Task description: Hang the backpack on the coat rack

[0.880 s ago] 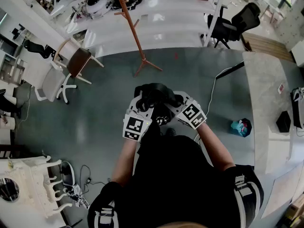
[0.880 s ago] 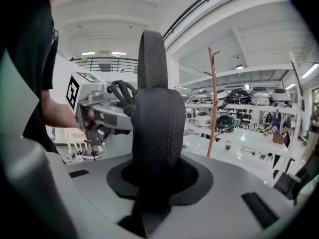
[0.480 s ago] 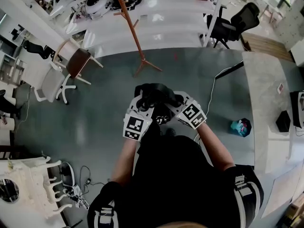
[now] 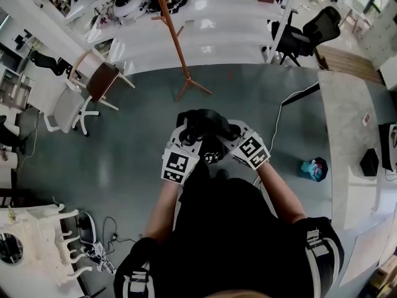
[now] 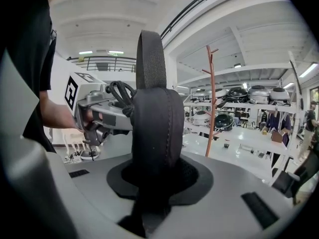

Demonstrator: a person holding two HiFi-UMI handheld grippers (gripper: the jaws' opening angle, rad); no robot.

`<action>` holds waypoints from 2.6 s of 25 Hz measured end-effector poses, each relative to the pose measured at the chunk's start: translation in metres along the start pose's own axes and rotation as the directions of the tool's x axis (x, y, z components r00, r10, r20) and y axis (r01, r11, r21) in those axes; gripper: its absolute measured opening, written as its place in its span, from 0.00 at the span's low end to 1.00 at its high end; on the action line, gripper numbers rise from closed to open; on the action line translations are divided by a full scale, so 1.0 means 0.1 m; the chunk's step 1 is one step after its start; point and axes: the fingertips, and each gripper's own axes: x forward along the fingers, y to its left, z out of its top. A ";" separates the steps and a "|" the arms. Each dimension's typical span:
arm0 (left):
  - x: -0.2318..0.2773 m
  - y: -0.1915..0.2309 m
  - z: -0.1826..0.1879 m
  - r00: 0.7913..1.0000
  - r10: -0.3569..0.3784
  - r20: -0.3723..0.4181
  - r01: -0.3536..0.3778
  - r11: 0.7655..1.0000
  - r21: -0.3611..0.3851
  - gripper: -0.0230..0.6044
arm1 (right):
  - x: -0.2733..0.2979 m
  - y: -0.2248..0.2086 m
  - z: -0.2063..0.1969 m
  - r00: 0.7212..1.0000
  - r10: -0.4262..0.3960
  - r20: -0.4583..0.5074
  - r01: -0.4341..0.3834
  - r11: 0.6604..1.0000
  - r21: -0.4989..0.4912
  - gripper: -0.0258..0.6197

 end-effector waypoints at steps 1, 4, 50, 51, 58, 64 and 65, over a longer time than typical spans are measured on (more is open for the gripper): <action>0.01 0.03 0.00 1.000 -0.002 -0.001 0.002 1.000 0.000 0.17 | 0.03 -0.02 0.00 1.000 -0.004 -0.001 0.004 1.000 0.000 0.23; 0.06 0.14 0.00 1.000 -0.005 -0.005 0.005 1.000 0.001 0.17 | 0.12 -0.10 0.02 1.000 -0.007 -0.007 0.007 1.000 0.009 0.23; 1.21 3.03 -0.02 0.985 -0.175 0.012 0.174 0.984 0.021 0.17 | 2.57 -1.69 0.94 0.982 -0.183 -0.044 0.187 0.978 0.094 0.23; 1.22 3.09 -0.03 0.984 -0.177 0.012 0.177 0.984 0.021 0.17 | 2.62 -1.70 0.95 0.982 -0.183 -0.044 0.187 0.978 0.094 0.23; 1.30 3.35 -0.07 0.981 -0.195 0.008 0.195 0.981 0.020 0.17 | 2.86 -1.80 1.00 0.979 -0.194 -0.061 0.200 0.974 0.111 0.23; 1.33 3.52 -0.09 0.979 -0.202 0.019 0.202 0.979 0.019 0.17 | 3.02 -1.85 1.08 0.978 -0.199 -0.057 0.205 0.972 0.117 0.23; 1.33 3.55 -0.09 0.979 -0.204 0.021 0.204 0.979 0.021 0.17 | 3.05 -1.86 1.08 0.978 -0.202 -0.059 0.207 0.972 0.113 0.23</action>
